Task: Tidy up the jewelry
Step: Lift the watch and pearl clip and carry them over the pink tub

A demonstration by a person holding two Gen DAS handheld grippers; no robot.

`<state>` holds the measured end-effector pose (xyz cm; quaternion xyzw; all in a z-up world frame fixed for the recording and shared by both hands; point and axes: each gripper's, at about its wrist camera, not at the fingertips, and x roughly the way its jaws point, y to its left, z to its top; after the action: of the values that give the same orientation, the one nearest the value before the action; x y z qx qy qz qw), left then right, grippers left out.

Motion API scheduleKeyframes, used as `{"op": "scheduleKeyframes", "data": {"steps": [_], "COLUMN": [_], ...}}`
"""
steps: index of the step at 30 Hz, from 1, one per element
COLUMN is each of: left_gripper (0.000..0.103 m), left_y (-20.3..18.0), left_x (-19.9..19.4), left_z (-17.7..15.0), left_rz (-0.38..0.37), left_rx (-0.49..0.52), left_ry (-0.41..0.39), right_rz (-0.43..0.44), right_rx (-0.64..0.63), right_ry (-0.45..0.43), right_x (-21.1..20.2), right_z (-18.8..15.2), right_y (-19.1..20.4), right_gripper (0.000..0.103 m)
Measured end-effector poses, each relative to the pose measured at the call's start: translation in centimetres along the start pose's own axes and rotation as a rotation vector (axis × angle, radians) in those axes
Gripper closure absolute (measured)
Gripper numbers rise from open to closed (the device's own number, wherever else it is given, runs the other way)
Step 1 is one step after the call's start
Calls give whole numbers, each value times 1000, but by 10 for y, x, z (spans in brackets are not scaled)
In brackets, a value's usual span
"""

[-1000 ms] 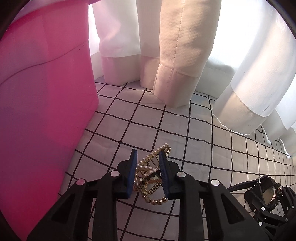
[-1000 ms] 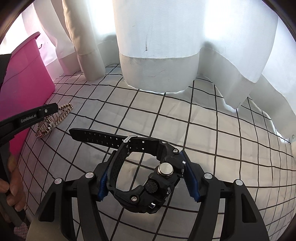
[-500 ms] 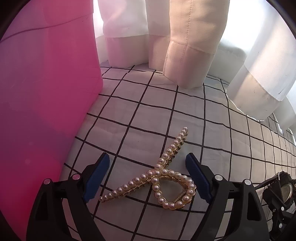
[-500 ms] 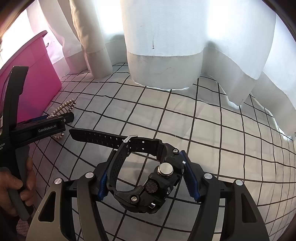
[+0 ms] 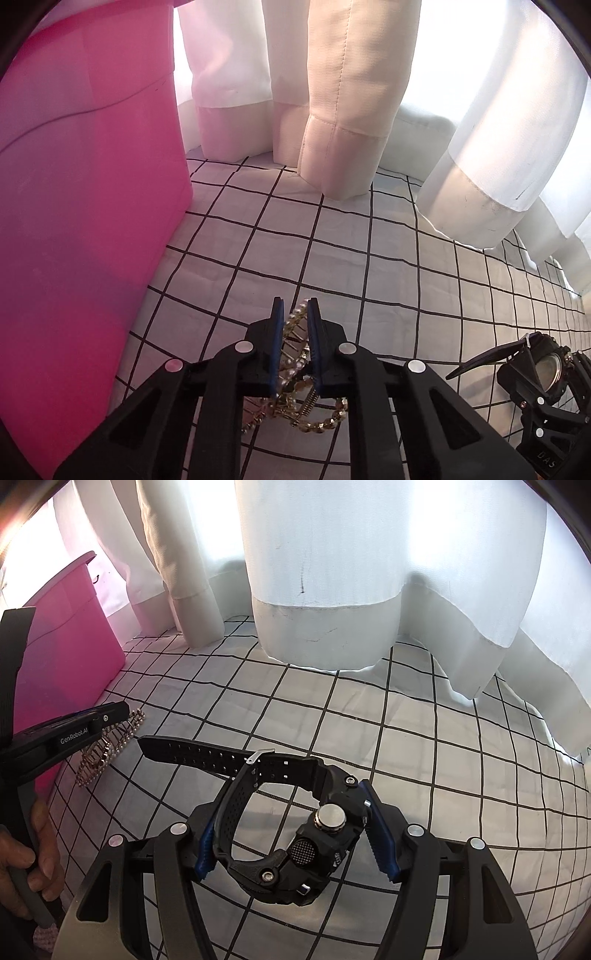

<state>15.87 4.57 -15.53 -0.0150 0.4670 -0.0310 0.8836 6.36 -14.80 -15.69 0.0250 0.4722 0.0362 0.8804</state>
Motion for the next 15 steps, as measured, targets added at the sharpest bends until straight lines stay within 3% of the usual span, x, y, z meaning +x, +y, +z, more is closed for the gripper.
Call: {"op": "scheduleKeyframes", "data": {"steps": [2,15], "left_gripper": [96,97], "left_y": [-2,10], "left_x": [-7,-57], "left_z": [6,9], "left_rz": [-6,-40], "left_rx": [2,0], "left_ry": [-4,-77], "right_rz": [1,8], "right_rx": [0,17], "right_ry": [-2,-21], "right_x": [-1,-11], "right_z": [-1,2], "right_y": [0,-5], "right_gripper": [39,39]}}
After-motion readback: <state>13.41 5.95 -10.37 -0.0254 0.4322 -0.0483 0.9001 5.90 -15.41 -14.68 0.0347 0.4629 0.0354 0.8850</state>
